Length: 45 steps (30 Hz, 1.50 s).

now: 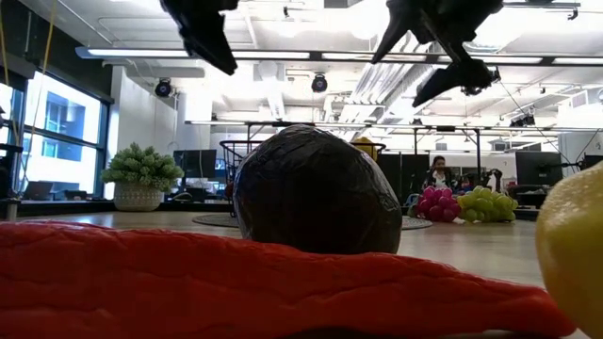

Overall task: Build produce basket
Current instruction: Put the yellow lemon into the black wire basket

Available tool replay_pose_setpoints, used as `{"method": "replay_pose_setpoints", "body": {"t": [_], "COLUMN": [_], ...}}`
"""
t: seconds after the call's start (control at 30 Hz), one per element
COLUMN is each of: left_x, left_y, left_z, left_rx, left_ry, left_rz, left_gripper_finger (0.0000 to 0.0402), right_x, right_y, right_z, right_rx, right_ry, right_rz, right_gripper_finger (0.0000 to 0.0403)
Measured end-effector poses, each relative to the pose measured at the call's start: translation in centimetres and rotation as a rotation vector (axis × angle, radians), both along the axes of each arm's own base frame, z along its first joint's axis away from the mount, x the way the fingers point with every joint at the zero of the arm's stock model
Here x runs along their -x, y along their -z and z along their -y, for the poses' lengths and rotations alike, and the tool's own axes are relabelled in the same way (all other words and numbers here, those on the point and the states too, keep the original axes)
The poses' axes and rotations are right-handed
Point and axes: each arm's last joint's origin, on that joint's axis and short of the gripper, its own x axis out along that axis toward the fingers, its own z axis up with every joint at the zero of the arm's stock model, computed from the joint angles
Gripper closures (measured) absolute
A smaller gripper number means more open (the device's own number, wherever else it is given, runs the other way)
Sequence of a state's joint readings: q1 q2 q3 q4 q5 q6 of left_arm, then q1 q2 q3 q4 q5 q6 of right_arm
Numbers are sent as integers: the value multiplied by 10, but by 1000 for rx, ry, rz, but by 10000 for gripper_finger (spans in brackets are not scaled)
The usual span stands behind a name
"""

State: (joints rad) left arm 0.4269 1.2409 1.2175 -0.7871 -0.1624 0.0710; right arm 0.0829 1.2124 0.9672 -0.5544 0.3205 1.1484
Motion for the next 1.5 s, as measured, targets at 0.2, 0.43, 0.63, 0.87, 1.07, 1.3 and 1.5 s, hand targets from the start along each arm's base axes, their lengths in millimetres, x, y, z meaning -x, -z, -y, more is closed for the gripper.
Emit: {"method": "replay_pose_setpoints", "body": {"t": [0.2,0.43,0.63,0.87,1.07,1.3,1.5], "left_x": [1,-2,-3,-8,-9,-10,-10], "left_y": [-2,-2,-1,1,1,1,1], "left_z": [29,48,57,74,88,97,97], "left_rx": [55,65,128,198,250,289,327], "left_ry": [60,128,112,105,100,84,32], "left_rz": [-9,-20,-5,16,38,56,78], "left_gripper_finger": [229,229,229,229,229,229,229], "right_x": [-21,-38,-38,-39,-41,-50,-52], "right_y": [6,11,25,46,51,26,17], "right_z": [-25,-64,-99,-138,-168,-198,-210], "right_rx": [-90,-86,-89,-90,-83,121,301], "right_ry": [-141,-336,-437,-541,-600,-757,-917], "right_rz": [78,188,156,135,236,221,93], "right_gripper_finger": [6,6,6,6,6,6,6]}}
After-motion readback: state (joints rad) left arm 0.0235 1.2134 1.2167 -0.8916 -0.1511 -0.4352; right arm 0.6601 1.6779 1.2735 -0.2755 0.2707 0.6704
